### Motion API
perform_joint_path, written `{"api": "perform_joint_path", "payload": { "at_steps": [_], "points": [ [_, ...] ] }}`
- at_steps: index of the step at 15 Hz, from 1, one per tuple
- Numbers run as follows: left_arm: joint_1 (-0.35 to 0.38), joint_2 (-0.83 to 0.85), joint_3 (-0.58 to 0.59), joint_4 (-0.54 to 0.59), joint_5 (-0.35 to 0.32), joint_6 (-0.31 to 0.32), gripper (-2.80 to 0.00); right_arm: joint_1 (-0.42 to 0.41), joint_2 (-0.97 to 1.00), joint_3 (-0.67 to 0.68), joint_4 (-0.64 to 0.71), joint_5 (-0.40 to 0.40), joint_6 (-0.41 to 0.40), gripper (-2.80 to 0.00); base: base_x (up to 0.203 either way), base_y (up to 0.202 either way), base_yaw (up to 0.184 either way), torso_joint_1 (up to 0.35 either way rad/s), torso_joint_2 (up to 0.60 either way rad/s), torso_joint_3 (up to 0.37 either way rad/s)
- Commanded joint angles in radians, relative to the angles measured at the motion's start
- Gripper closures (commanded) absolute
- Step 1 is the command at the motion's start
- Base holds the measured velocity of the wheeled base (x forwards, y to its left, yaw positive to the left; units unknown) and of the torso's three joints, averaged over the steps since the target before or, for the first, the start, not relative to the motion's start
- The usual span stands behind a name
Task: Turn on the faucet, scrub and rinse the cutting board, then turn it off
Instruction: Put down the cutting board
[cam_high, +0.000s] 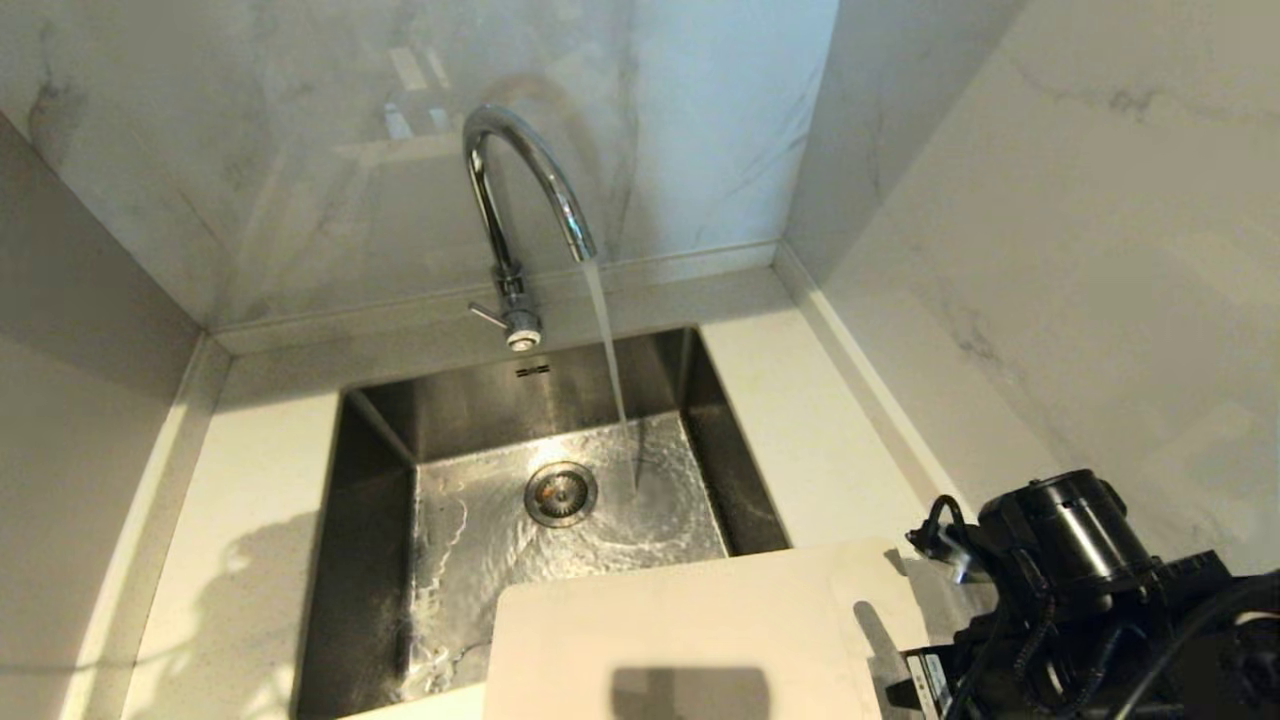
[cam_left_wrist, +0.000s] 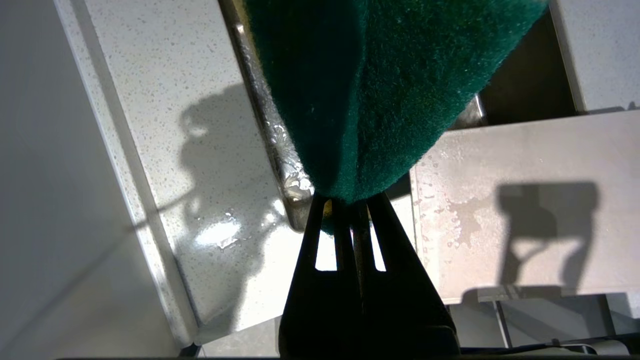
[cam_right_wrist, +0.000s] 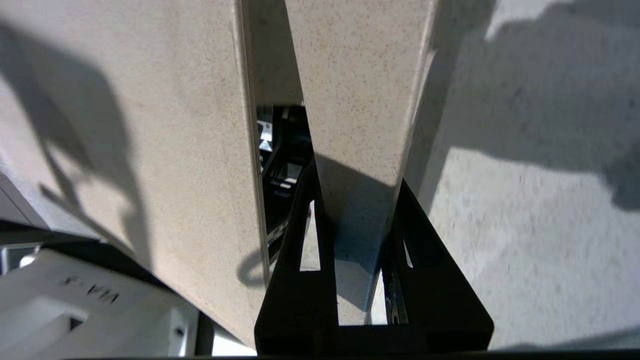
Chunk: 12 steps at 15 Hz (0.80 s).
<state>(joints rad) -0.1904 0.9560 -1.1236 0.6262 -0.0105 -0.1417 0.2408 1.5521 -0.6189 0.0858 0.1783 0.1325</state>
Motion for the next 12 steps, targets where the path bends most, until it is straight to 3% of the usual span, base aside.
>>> {"api": "perform_joint_path", "payload": {
  "at_steps": [1, 4, 7, 8, 12],
  "points": [
    [0.0, 0.001, 0.007, 0.003, 0.0, 0.0, 0.0, -0.02, 0.124, 0.003, -0.078, -0.009, -0.006, 0.0, 0.0, 0.0, 0.0, 0.0, 0.0, 0.0],
    [0.0, 0.0, 0.012, 0.003, 0.0, 0.001, 0.0, -0.076, 0.215, 0.003, -0.24, -0.028, -0.012, 0.0, 0.0, 0.0, 0.0, 0.0, 0.0, 0.0],
    [-0.001, 0.0, 0.019, 0.001, -0.001, 0.001, 0.0, -0.083, 0.228, -0.005, -0.274, -0.03, -0.035, 0.0, 0.0, 0.0, 0.0, 0.0, 0.0, 0.0],
    [-0.001, 0.0, 0.019, 0.001, -0.002, 0.001, 0.0, -0.083, 0.227, -0.007, -0.286, -0.03, -0.032, -2.8, 0.0, 0.0, 0.0, 0.0, 0.0, 0.0],
    [-0.001, -0.002, 0.021, 0.0, -0.002, 0.001, 0.0, -0.083, 0.169, 0.011, -0.298, -0.02, -0.033, -2.8, 0.0, 0.0, 0.0, 0.0, 0.0, 0.0]
  ]
}}
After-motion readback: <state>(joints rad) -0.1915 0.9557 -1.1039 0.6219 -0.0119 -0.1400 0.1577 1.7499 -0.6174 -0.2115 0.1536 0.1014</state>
